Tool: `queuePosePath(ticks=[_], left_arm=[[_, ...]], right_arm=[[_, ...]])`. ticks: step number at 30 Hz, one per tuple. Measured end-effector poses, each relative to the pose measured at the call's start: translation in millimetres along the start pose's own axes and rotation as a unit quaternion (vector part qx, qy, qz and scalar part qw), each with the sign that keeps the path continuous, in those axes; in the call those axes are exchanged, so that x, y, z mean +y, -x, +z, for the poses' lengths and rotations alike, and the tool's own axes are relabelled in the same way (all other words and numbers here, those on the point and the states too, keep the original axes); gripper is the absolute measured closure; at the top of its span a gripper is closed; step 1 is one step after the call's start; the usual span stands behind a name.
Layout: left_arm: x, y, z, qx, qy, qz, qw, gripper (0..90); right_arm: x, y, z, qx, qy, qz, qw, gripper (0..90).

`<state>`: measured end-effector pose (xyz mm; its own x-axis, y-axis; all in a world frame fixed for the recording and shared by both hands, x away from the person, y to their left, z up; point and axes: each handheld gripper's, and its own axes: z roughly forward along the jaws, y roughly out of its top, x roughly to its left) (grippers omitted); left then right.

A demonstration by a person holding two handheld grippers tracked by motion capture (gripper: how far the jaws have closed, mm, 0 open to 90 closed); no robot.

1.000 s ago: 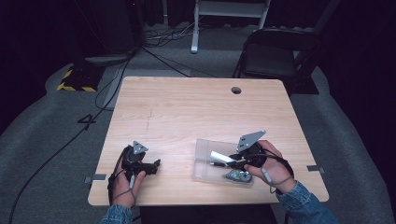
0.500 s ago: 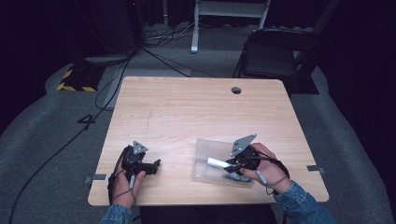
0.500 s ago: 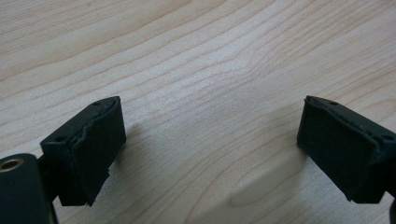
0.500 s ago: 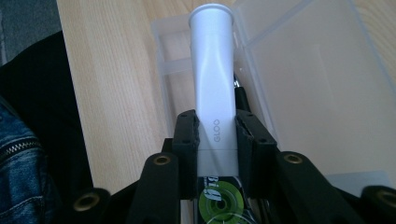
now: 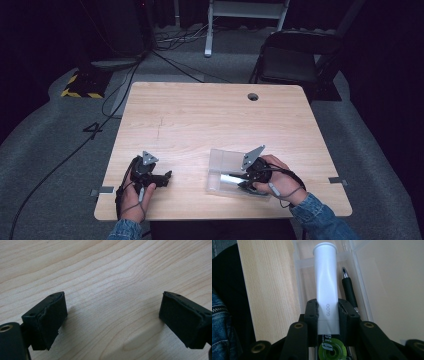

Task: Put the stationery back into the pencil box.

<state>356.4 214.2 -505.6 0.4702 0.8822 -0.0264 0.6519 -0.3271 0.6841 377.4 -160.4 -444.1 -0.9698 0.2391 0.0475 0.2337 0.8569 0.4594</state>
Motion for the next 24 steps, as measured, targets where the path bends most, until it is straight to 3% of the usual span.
queuePosePath(ticks=[11,22,24], left_arm=[[0.0,0.0,0.0,0.0,0.0,0.0,1.0,8.3],[0.3,0.1,0.2,0.001,-0.001,0.0,1.0,7.7],[0.3,0.1,0.2,0.001,-0.001,0.0,1.0,7.8]], right_arm=[[-1.2,5.9,7.9,0.001,-0.008,-0.004,1.0,71.4],[-0.9,8.6,11.4,-0.004,0.003,-0.014,0.9999,71.0],[-1.0,8.4,12.4,-0.008,0.004,-0.006,0.9999,71.0]])
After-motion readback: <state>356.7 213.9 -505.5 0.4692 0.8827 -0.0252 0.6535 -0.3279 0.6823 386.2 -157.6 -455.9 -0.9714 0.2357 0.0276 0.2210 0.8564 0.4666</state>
